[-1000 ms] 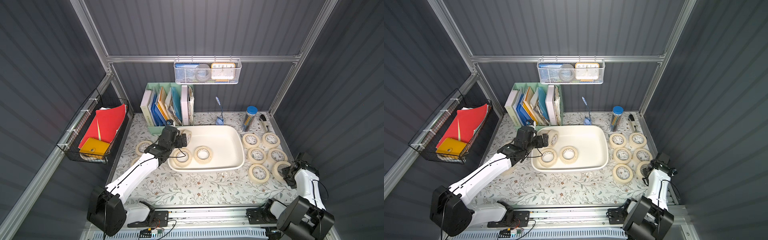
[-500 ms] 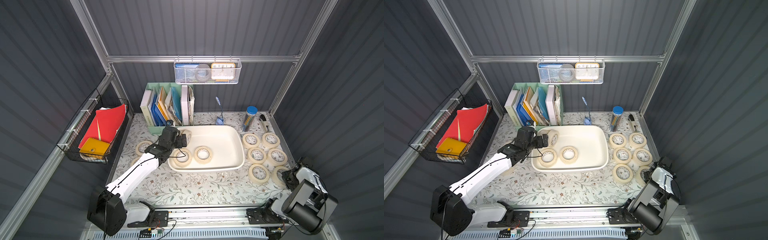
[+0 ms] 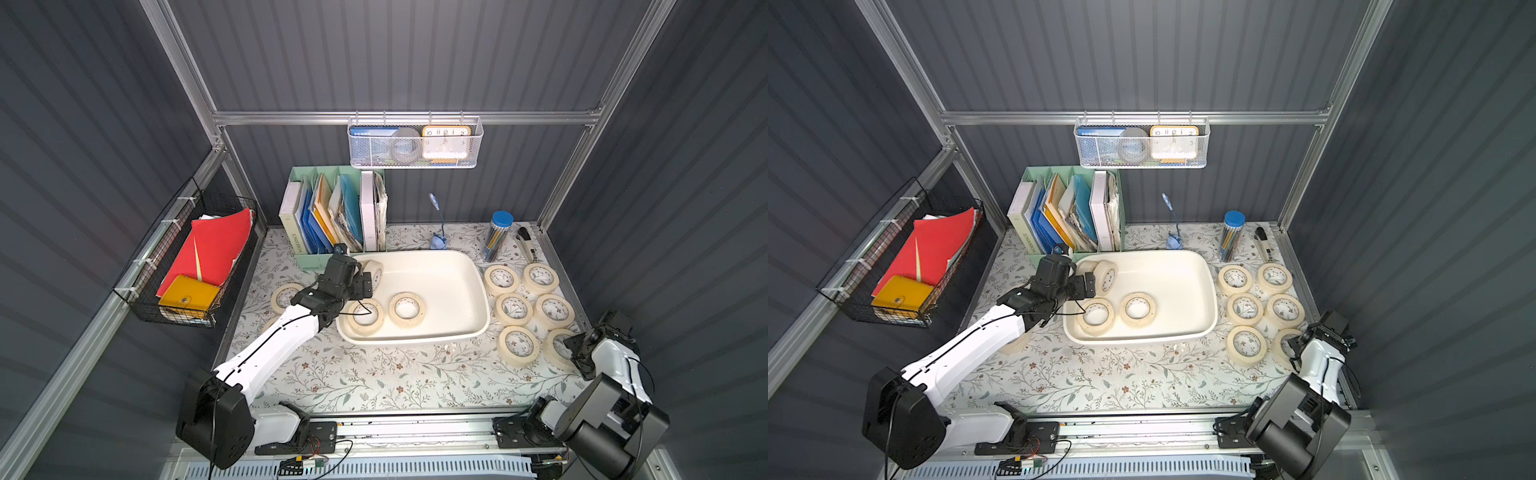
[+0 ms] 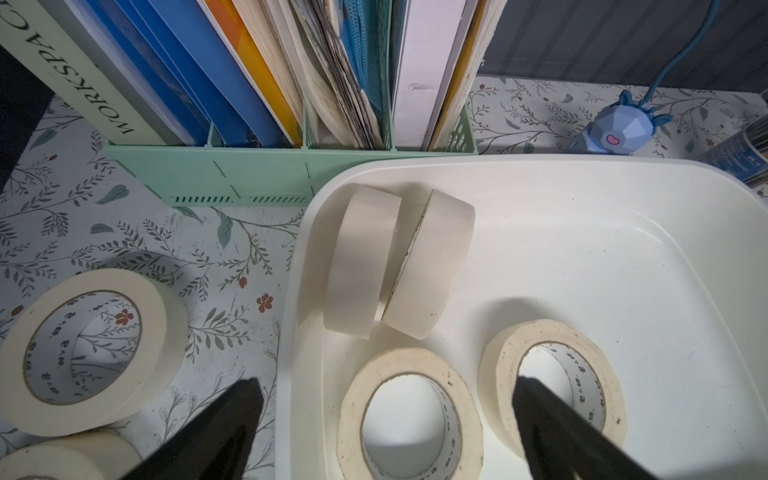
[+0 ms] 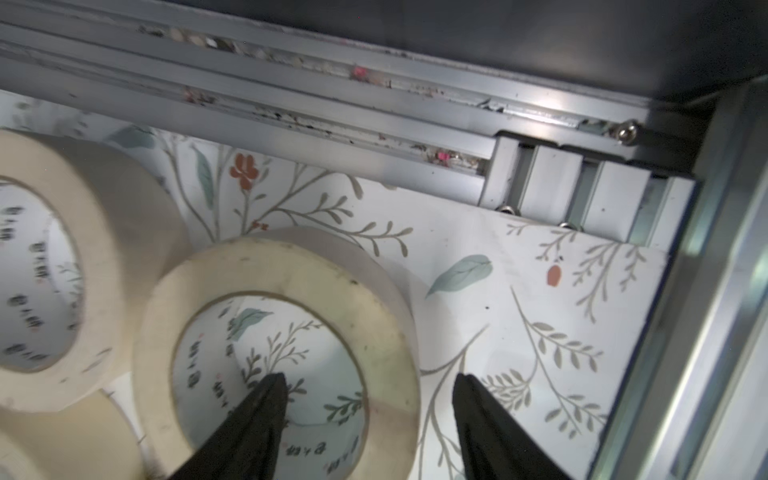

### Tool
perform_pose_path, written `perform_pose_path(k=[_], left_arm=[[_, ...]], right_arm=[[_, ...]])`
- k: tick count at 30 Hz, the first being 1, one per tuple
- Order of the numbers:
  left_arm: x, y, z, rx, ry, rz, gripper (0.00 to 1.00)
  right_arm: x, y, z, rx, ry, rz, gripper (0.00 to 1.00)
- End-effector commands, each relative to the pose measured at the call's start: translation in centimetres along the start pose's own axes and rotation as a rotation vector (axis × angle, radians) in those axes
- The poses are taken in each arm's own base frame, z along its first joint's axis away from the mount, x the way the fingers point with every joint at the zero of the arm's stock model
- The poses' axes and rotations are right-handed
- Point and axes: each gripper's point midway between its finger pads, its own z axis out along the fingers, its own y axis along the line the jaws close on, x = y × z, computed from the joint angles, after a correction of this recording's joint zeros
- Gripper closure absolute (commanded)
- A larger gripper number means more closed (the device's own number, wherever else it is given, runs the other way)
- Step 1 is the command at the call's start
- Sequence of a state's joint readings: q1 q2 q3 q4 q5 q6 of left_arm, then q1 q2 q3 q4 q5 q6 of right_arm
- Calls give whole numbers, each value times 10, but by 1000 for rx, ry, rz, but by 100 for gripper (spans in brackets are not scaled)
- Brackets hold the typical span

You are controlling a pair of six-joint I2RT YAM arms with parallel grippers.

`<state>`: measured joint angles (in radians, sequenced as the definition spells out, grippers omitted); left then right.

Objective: Take out the art tape in the storage box
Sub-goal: Place the art tape at the center of the board, then pick up the art tape from the storage box.

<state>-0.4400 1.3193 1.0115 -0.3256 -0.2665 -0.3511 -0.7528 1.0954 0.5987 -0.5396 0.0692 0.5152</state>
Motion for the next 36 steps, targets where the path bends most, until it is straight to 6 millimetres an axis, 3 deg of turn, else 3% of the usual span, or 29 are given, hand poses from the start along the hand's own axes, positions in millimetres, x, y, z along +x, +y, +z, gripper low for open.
perform_pose_path(k=[1,6,12,15,19,23,28,32,36], left_arm=[[13,-1,3,-3,50,29,0],[17,-5,5,20,76,30,0],[26,4,1,-16,93,14,0],[30,8,0,-32,97,2,0],[34,9,4,-44,111,-1,0],[34,8,7,-42,115,-8,0],[35,7,7,-38,119,-15,0],[37,3,3,-6,124,-16,0],[47,-5,1,31,184,-21,0]], right_arm=[[0,21,-22,-75,-13,-39,30],[9,71,-55,-145,-53,-189,29],[46,141,-90,-236,-47,-441,29],[77,182,-112,-295,-42,-627,29],[139,233,-142,-347,-22,-947,29],[202,271,-170,-427,33,-1180,29],[277,291,-183,-488,176,-1389,29],[323,289,-174,-473,268,-1516,29],[353,282,-157,-445,350,-1570,30]])
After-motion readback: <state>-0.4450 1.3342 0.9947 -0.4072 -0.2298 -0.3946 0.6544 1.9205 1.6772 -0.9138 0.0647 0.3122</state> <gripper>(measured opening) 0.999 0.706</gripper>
